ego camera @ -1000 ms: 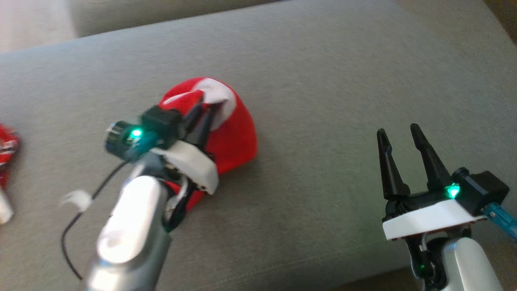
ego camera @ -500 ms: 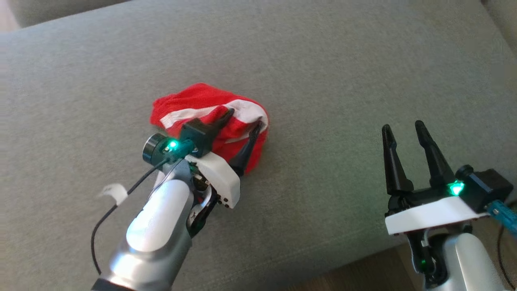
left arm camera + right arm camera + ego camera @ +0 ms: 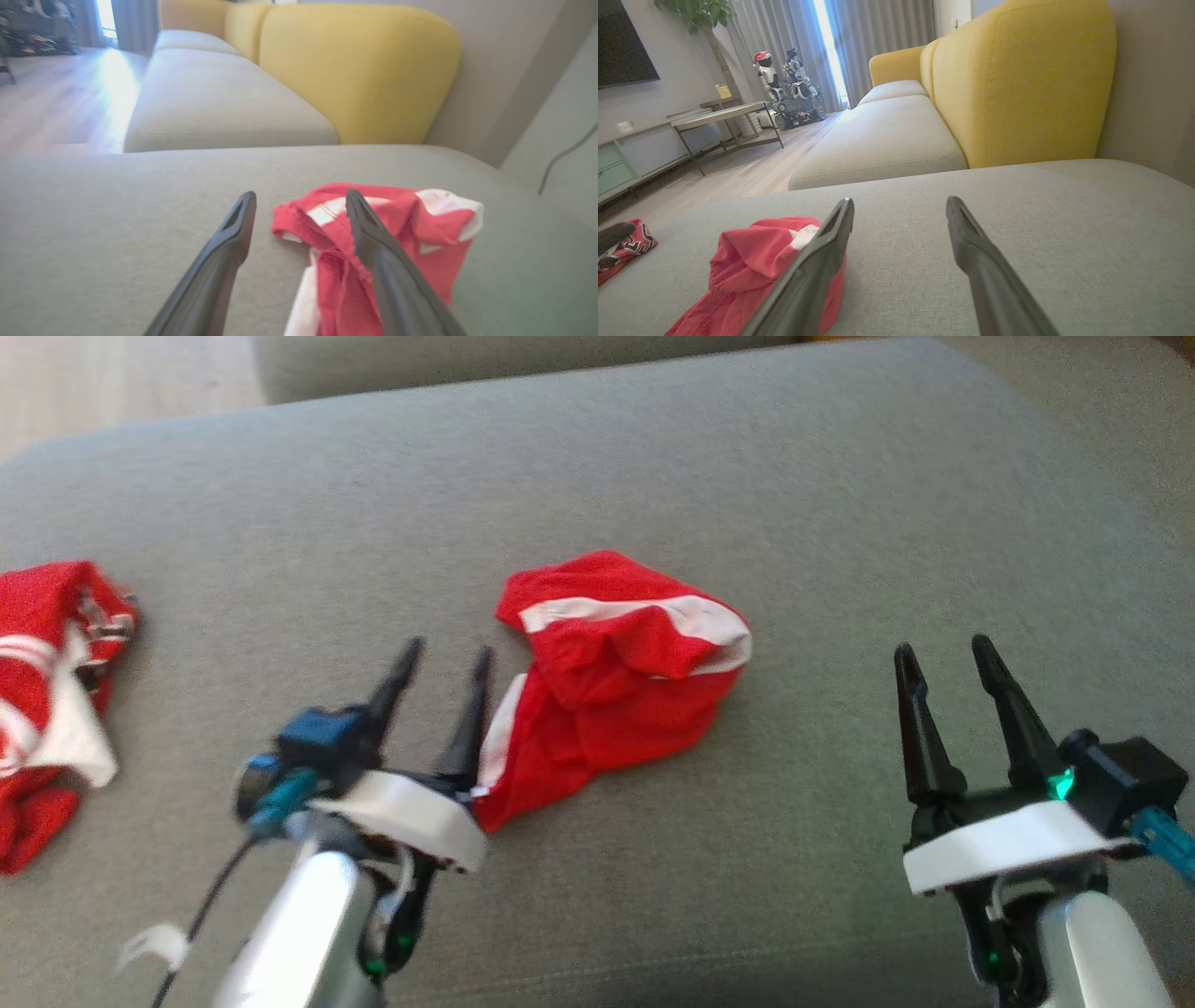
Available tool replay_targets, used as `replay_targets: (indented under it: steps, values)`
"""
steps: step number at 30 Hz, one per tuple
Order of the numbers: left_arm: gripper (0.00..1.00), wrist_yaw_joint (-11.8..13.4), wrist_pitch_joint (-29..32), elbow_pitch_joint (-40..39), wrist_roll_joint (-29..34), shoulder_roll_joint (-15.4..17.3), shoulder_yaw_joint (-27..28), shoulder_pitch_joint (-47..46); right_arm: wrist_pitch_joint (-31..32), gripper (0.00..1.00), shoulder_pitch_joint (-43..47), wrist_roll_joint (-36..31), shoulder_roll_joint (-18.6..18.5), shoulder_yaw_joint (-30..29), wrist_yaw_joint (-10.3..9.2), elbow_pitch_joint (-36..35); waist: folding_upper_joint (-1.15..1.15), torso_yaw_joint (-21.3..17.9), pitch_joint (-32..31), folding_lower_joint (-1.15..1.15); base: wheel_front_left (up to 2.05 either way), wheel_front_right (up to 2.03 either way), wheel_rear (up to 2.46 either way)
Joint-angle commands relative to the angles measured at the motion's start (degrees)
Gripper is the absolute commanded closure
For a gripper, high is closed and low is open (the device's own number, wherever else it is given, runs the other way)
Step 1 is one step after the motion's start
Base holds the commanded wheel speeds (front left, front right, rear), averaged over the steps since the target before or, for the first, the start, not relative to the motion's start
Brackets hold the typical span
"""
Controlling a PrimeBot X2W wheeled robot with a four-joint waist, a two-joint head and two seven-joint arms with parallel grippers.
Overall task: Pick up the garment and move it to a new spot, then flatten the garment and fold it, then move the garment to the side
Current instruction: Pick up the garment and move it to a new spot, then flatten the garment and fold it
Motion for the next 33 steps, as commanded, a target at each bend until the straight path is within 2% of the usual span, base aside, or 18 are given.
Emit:
replay_targets:
  steps: [1,5,9,17,33]
  values:
    - [0.00,1.7,-1.1,-3.4,-0.8,1.1,3.9,-0.4,0.6,0.00,0.4,-0.6,-0.2,0.7,-0.04,-2.2,0.00,3.5,-2.7,0.00,0.00,0.00,0.00]
    - [0.00,4.2,-2.1,-5.3,-1.6,2.3,7.4,2.2,1.7,0.00,1.4,-1.4,-0.2,0.3,-0.04,-2.6,0.00,6.1,-4.2,0.00,0.00,0.00,0.00]
    - [0.00,5.1,-2.6,-5.5,-1.8,3.6,9.4,3.7,2.4,0.00,1.9,-1.9,-0.2,0.3,-0.04,-2.7,0.00,7.4,-5.2,0.00,0.00,0.00,0.00]
    - [0.00,5.4,-3.0,-5.4,-0.6,6.2,10.8,7.8,3.5,0.00,3.6,-3.4,-0.2,0.3,-0.04,-2.0,0.00,8.2,-7.7,0.00,0.00,0.00,0.00]
    - [0.00,5.4,-3.2,-6.9,0.9,7.2,8.7,11.9,3.9,0.00,6.9,-4.3,-0.2,-0.6,-0.04,-2.4,0.00,6.6,-9.6,0.00,0.00,0.00,0.00]
